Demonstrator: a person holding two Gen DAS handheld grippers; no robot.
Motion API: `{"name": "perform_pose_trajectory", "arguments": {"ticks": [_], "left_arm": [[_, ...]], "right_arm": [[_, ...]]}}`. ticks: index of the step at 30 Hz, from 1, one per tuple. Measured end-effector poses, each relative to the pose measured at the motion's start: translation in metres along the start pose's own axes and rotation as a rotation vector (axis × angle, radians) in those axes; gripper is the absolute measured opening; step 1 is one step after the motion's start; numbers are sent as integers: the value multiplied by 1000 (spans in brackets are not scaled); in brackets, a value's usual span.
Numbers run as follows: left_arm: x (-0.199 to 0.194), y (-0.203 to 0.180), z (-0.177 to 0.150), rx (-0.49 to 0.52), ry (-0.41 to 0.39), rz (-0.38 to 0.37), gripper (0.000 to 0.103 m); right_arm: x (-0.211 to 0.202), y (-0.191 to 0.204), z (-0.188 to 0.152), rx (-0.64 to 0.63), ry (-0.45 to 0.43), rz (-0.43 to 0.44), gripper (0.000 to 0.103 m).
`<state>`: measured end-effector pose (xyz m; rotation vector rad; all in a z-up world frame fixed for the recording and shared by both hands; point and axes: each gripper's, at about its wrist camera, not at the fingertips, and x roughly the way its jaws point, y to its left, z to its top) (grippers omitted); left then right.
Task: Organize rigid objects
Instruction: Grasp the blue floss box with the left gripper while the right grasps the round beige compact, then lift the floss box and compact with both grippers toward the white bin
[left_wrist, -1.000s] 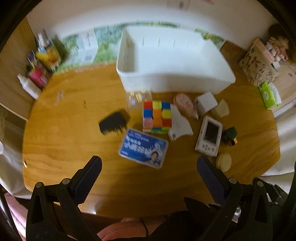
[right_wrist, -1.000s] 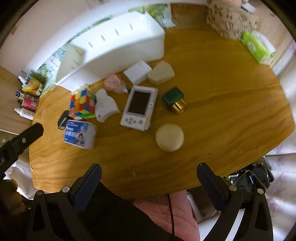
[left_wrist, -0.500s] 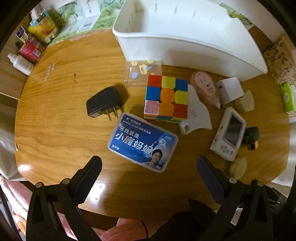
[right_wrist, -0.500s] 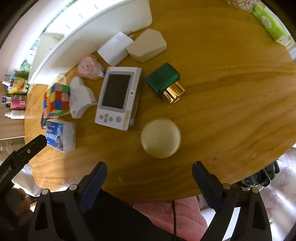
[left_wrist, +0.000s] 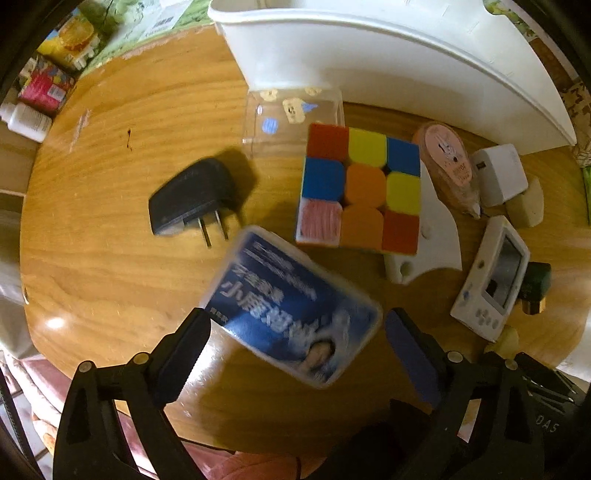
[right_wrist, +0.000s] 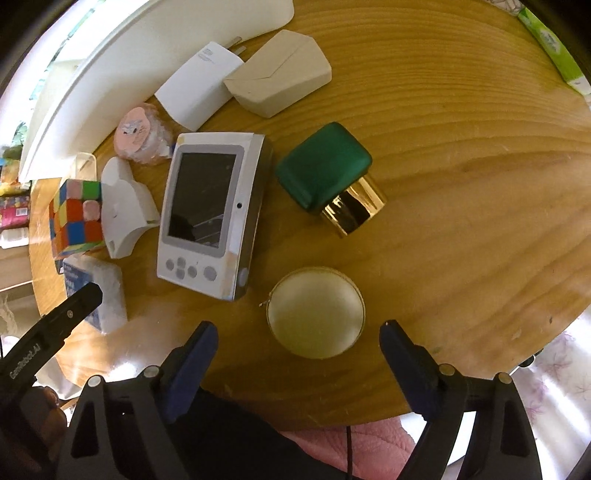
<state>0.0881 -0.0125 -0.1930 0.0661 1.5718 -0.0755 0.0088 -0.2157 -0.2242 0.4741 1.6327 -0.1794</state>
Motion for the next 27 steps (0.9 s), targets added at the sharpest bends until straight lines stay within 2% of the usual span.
{"name": "perform_pose_trajectory", "arguments": {"ticks": [6, 10, 15, 22, 27], "left_arm": [[8, -6, 12, -4, 17, 26, 95], [13, 4, 19, -25, 41, -2, 91], [15, 6, 19, -28, 49, -22, 88], [9, 14, 7, -23, 53, -34, 83], [9, 17, 10, -30, 63, -36, 77]], "right_arm": [[12, -5, 14, 13, 26, -8, 81], [18, -10, 33, 23, 33, -17, 77], [26, -10, 40, 24, 27, -35, 75], [21, -8, 32, 39, 1, -73, 60], [11, -17, 18, 48, -26, -60, 58]]}}
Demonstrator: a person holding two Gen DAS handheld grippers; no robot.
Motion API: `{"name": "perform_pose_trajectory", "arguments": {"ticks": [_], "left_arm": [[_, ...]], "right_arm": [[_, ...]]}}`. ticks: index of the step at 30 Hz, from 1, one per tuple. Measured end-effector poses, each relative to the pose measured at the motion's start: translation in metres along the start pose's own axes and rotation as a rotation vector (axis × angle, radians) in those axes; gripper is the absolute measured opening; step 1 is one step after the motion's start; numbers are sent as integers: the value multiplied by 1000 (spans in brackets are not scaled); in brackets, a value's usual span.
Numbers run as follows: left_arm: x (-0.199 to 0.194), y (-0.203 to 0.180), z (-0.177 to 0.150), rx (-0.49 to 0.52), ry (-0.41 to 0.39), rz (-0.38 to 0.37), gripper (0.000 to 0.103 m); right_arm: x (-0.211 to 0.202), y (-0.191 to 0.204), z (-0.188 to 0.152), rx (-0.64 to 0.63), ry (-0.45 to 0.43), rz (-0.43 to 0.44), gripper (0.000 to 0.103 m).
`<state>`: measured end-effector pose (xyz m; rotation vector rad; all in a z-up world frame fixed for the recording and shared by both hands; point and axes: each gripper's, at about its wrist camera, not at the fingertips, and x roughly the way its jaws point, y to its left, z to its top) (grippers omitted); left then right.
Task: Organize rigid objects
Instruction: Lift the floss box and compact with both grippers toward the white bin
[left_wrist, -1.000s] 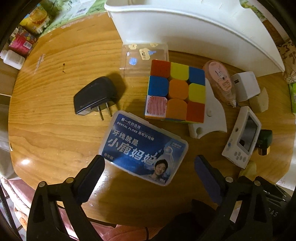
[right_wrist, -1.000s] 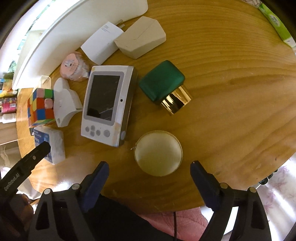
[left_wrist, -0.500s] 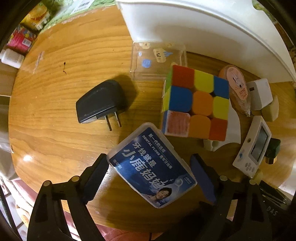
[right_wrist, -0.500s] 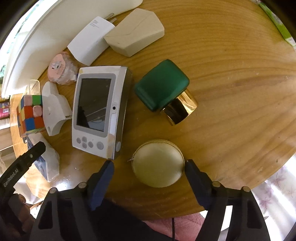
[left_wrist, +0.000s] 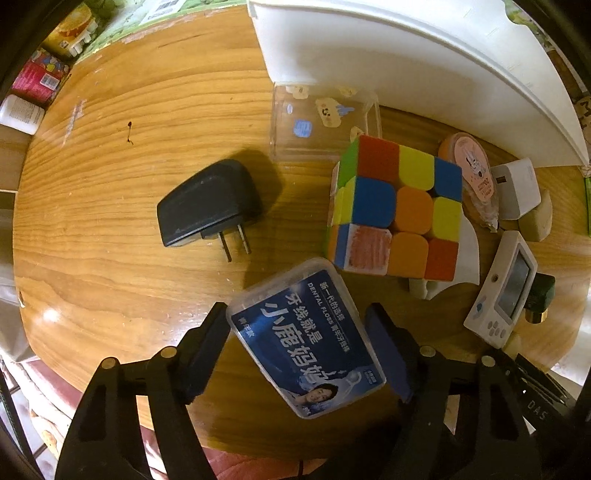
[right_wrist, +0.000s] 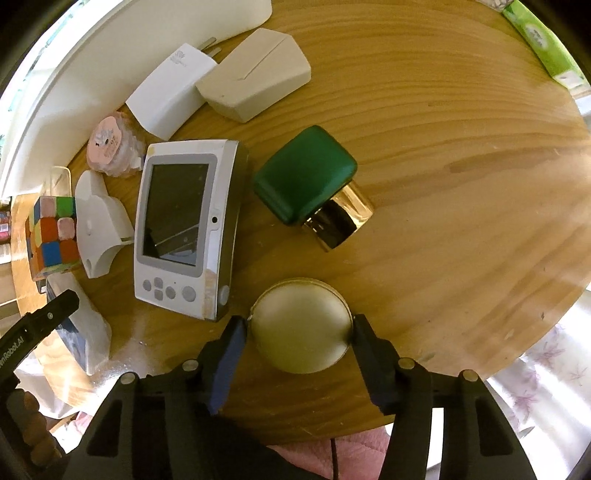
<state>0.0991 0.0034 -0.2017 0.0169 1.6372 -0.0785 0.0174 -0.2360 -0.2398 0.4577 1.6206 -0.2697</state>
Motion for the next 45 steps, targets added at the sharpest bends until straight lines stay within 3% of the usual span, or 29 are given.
{"name": "perform_pose_trajectory", "arguments": {"ticks": [15, 23, 33, 38, 45], "left_arm": [[2, 40, 2, -96, 42, -114, 76], [-14, 47, -9, -69, -16, -136, 75], [-57, 47, -20, -8, -102, -162, 74], [-90, 48, -26, 29, -178, -152, 73], [-128, 37, -31, 85, -280, -130, 73]], "right_arm": [[-13, -5, -41, -6, -60, 52, 57], [-43, 11, -60, -50, -150, 83, 57], [-95, 36, -87, -148, -335, 138, 57], [-109, 45, -68, -196, -421, 148, 57], [-125, 65, -74, -264, -541, 147, 57]]}}
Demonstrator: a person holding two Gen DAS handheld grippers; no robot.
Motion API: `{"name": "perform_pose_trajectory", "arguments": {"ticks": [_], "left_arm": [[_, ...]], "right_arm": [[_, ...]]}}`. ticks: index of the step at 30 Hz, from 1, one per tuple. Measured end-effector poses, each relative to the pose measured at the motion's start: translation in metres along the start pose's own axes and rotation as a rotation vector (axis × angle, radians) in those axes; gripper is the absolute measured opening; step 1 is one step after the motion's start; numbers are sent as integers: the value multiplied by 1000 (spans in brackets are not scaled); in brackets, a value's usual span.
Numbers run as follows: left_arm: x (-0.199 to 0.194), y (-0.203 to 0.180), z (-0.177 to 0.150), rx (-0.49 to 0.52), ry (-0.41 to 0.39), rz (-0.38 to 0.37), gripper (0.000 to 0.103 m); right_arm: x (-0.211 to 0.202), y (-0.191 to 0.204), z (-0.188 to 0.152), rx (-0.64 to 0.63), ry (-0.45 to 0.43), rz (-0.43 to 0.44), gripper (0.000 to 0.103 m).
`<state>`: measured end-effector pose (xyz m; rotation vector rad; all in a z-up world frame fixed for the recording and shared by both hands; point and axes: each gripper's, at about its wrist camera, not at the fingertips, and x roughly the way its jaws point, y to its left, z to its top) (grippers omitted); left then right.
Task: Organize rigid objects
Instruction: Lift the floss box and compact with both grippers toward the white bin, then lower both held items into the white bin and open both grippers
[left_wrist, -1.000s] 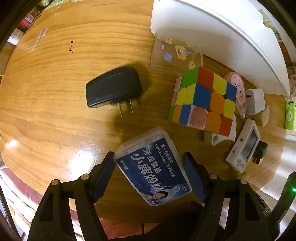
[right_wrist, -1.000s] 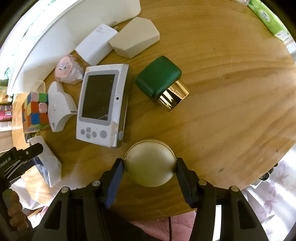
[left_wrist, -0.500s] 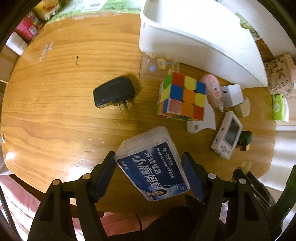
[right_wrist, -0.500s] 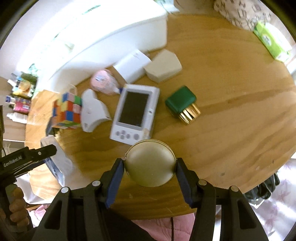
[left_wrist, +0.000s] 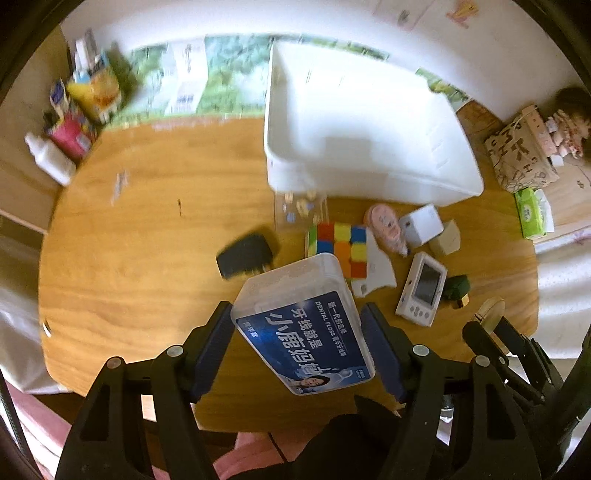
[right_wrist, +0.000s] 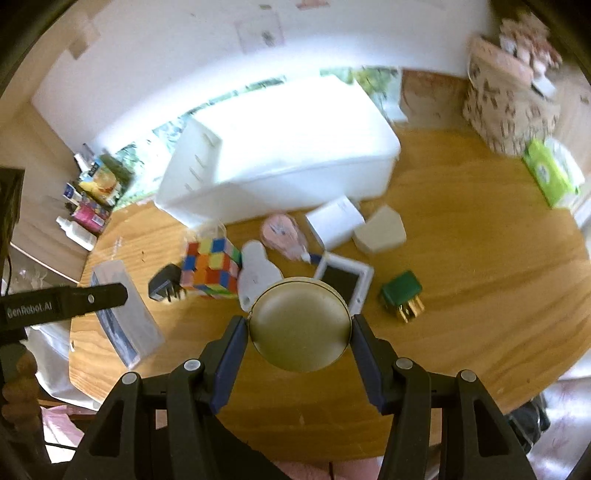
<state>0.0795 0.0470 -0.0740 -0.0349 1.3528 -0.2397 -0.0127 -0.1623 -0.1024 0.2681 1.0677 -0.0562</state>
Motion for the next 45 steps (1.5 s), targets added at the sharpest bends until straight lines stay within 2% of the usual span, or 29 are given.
{"name": "perform_pose_trajectory", "arguments": {"ticks": [6, 16, 24, 30, 34, 37, 41, 45], "left_arm": [[-19, -6, 19, 29, -65, 18, 73], [-30, -26, 60, 21, -131, 58, 72], [-27, -46, 100, -28, -189, 69, 72], [-15, -57, 122, -52, -254, 64, 72], [-8, -61, 130, -75, -313, 9, 72], [-2, -65, 135, -74, -362, 10, 72], [5, -66, 139, -88, -430, 2, 72], [8, -67, 144, -80, -463, -22, 72]], "right_arm": [[-11, 8, 17, -39, -83, 5, 57], [-22, 2, 68, -119, -198, 48, 57], [-13, -13, 114, -192, -301, 80, 57], [8, -26, 138, -231, -375, 111, 57], [27, -32, 151, -257, -395, 142, 57], [43, -36, 157, -276, -406, 163, 57], [63, -39, 163, -269, -387, 196, 57], [79, -40, 168, -266, -351, 240, 57]]}}
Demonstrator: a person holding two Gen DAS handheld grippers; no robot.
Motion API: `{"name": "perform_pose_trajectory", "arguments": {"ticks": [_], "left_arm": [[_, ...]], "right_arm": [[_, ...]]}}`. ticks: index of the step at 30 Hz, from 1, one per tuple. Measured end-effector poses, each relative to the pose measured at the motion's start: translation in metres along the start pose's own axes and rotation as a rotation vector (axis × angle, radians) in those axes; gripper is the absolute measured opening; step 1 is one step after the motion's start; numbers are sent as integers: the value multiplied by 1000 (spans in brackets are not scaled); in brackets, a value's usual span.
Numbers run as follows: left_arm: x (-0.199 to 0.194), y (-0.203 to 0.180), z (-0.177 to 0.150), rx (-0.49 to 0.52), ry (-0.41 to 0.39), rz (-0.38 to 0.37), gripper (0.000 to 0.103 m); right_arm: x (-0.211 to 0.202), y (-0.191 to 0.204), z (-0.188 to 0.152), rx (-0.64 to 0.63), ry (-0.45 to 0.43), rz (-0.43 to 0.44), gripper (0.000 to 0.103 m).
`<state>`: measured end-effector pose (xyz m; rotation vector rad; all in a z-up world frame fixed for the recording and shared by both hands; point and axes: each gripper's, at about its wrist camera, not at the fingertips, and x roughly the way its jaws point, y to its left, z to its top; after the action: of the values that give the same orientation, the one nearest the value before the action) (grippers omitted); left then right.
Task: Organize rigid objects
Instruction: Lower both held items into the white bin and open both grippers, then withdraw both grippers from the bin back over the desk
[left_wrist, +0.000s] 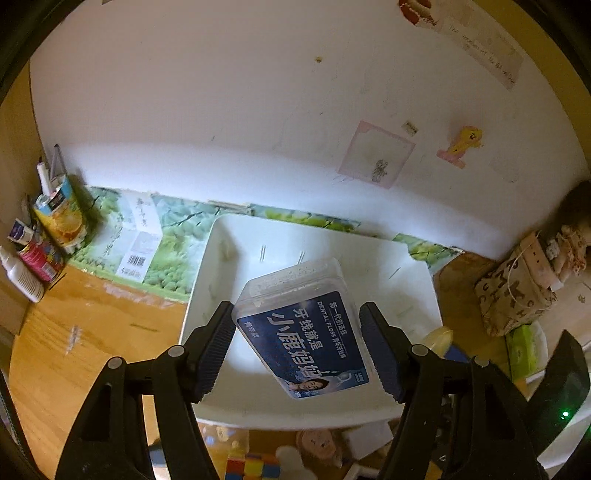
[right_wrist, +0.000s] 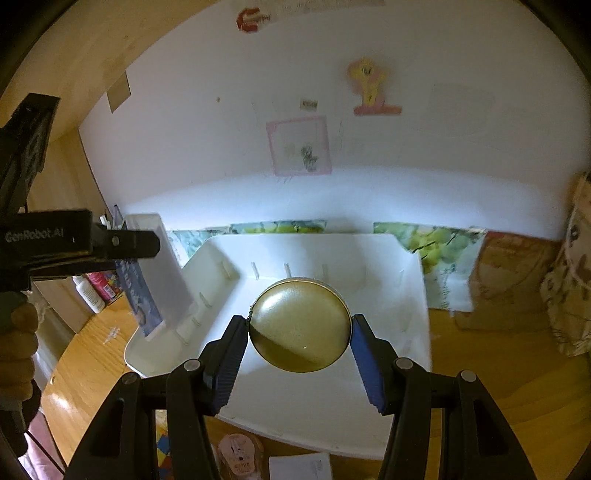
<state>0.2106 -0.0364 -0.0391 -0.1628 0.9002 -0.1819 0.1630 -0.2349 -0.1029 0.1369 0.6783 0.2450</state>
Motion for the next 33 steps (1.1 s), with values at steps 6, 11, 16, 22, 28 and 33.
{"name": "perform_pose_trajectory", "arguments": {"ticks": [6, 11, 16, 22, 28, 33], "left_arm": [[2, -3, 6, 18, -54, -1, 72], [4, -5, 7, 35, -80, -5, 73], [0, -5, 7, 33, -82, -10, 77], [-22, -5, 5, 20, -138, -6, 79], [-56, -5, -3, 19, -184, -38, 79], [-93, -1, -14, 26, -224, -58, 81]], "right_arm": [[11, 2, -1, 0, 7, 56, 58], [16, 3, -3, -6, 13, 57, 61], [9, 0, -1, 17, -24, 61, 78], [-17, 6, 3, -19, -83, 25, 81], [-60, 16, 5, -39, -181, -34, 82], [-100, 30, -1, -55, -295, -114, 83]]}}
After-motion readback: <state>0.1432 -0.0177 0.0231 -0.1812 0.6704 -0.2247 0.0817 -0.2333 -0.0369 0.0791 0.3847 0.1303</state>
